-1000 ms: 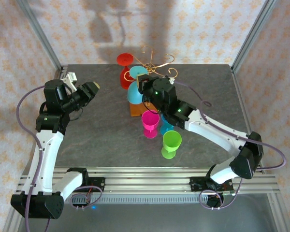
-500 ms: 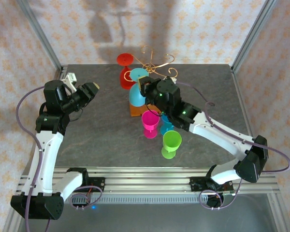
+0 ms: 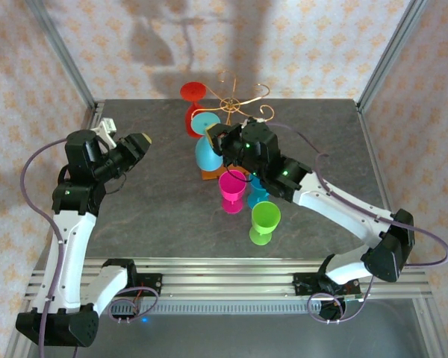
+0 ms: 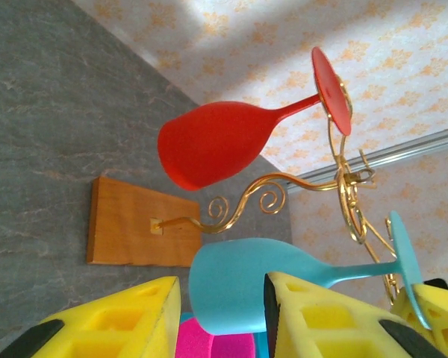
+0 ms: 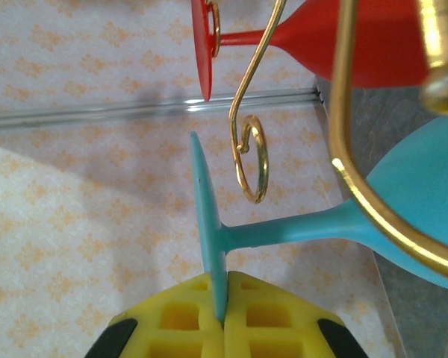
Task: Take the wine glass off the wine glass rack
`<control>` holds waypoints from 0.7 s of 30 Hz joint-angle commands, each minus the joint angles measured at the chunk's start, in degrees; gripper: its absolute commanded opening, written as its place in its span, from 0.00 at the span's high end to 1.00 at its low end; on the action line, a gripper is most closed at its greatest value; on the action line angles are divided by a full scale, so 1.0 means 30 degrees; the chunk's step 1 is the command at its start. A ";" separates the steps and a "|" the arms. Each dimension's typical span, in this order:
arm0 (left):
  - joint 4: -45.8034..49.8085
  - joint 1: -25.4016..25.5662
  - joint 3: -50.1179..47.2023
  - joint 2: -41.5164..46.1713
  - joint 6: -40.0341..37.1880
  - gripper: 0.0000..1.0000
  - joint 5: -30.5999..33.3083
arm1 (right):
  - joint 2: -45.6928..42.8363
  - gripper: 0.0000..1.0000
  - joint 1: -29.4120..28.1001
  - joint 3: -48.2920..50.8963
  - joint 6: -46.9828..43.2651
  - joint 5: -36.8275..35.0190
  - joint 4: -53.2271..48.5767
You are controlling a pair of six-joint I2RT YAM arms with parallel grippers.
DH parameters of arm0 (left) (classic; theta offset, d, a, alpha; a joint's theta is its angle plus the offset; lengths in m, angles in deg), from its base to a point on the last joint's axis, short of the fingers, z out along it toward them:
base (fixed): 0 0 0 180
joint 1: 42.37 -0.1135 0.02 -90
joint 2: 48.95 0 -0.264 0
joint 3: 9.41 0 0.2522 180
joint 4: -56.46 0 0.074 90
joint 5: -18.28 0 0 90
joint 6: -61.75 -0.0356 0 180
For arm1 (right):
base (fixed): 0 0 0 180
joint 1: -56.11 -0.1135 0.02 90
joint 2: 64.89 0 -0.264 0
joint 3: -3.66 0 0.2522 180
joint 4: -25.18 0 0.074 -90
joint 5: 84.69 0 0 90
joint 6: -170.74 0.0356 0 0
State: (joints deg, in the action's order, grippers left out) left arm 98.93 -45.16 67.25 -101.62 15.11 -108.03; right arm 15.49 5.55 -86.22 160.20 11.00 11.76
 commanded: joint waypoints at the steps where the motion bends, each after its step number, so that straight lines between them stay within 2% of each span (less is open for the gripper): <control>1: 0.1184 -0.0201 -0.0181 0.0627 -0.0777 0.65 0.0813 | -0.0737 1.00 -0.0106 -0.0924 -0.1034 0.1101 -0.0250; 11: 0.3476 -0.0192 -0.0959 0.2720 -0.1385 0.65 0.1513 | -0.0052 1.00 -0.0448 -0.2045 -0.3157 0.3719 -0.1629; 21: 0.6397 -0.0184 -0.2269 0.5126 -0.1646 0.65 0.1819 | 0.1491 1.00 -0.1928 -0.4424 -0.7682 0.5834 -0.4309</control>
State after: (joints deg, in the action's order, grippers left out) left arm 113.66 -45.16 61.37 -88.11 11.72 -103.95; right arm 18.85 1.00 -96.78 144.01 25.29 2.78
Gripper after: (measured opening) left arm 0.348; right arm 0.047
